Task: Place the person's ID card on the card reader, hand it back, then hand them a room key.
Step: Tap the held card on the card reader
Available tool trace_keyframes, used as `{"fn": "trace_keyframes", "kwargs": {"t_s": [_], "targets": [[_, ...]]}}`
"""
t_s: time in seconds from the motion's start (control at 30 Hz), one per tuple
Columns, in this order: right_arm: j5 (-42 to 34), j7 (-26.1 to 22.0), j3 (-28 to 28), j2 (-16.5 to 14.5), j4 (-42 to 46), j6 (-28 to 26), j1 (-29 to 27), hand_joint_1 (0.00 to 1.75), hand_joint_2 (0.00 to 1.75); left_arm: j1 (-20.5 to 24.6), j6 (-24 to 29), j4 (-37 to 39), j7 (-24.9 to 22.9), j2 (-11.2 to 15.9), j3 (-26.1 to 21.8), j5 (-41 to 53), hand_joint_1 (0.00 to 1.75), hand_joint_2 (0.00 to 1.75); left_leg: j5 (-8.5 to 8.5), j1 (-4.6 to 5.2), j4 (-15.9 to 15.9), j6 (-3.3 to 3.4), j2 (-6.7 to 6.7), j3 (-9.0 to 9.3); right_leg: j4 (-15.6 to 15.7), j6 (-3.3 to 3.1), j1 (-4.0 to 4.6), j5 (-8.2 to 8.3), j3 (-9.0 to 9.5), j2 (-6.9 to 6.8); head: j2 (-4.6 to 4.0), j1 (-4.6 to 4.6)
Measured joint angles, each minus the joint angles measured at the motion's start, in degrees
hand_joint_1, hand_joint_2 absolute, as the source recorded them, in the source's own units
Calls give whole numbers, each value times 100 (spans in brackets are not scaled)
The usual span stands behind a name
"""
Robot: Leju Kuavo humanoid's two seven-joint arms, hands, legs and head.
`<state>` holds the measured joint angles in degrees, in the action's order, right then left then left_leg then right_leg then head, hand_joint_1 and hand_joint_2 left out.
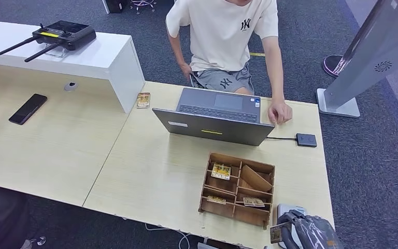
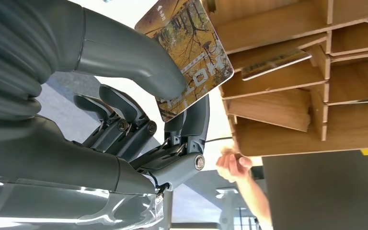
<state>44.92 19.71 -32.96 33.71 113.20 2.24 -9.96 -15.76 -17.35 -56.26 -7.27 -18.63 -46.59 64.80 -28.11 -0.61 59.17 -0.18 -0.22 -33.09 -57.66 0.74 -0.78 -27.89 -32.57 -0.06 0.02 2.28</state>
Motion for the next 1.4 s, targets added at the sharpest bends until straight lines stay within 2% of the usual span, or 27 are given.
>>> {"fn": "trace_keyframes", "kwargs": {"t_s": [0.47, 0.93, 1.4], "targets": [[59, -323, 162, -478, -776, 656, 672, 175, 175, 131, -57, 184, 318, 3, -403, 608, 0, 0, 0, 0, 1, 0, 1, 1, 0, 0, 0, 0, 0, 1, 0, 0], [44, -225, 294, -499, -1312, 987, 872, 175, 175, 259, -75, 272, 513, 4, -804, 946, 0, 0, 0, 0, 2, 0, 1, 0, 0, 0, 0, 0, 0, 1, 0, 1], [-22, -193, 264, -497, -1627, 1210, 1126, 175, 175, 408, -134, 310, 545, 17, -1006, 1022, 0, 0, 0, 0, 2, 0, 0, 0, 0, 0, 0, 1, 1, 1, 0, -1]]}}
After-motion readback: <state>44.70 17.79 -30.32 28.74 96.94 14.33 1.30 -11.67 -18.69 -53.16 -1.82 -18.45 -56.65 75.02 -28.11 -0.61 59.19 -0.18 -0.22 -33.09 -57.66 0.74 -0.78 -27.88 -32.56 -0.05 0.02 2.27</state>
